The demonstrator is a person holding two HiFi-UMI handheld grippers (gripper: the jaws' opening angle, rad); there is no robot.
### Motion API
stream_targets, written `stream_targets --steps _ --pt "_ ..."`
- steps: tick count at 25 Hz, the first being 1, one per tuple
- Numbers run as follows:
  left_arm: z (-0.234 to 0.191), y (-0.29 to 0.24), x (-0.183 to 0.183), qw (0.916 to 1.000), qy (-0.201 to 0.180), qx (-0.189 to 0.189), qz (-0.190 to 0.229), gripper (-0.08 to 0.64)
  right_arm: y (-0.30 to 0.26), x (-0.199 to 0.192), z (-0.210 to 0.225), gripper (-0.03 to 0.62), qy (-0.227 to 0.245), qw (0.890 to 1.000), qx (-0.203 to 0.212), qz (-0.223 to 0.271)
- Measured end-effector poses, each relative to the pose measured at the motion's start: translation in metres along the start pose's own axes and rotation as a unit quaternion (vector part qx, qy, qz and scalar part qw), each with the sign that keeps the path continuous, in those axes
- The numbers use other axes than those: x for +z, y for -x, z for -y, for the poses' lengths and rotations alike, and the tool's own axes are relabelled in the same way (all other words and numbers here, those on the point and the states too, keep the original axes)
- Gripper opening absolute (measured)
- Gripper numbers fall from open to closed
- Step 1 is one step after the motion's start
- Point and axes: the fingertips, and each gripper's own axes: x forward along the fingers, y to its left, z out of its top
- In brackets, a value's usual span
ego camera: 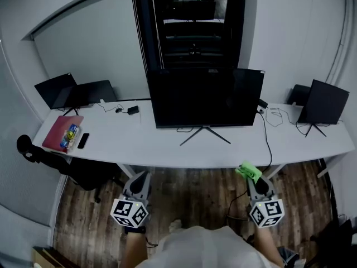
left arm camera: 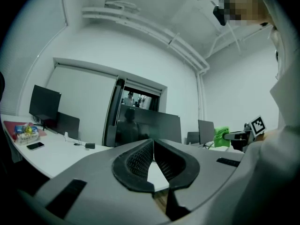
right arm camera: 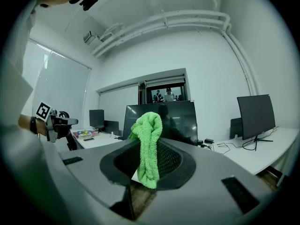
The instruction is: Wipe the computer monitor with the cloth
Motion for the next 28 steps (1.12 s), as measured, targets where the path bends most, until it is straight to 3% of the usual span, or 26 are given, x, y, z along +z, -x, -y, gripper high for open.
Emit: stream_targets --steps 15,28 --pt "0.005 -0.012 -0.019 0.9996 0.011 -0.004 -0.025 0.021 -0.01 -0.02 0.0 0.068 -0.009 0.999 0.013 -0.03" --pt "-0.056 -0.106 -0.011 0.9996 0.014 -0.008 -0.021 0.021 -0.111 -0.013 0.024 0.068 -0.017 0.999 0.001 -0.034"
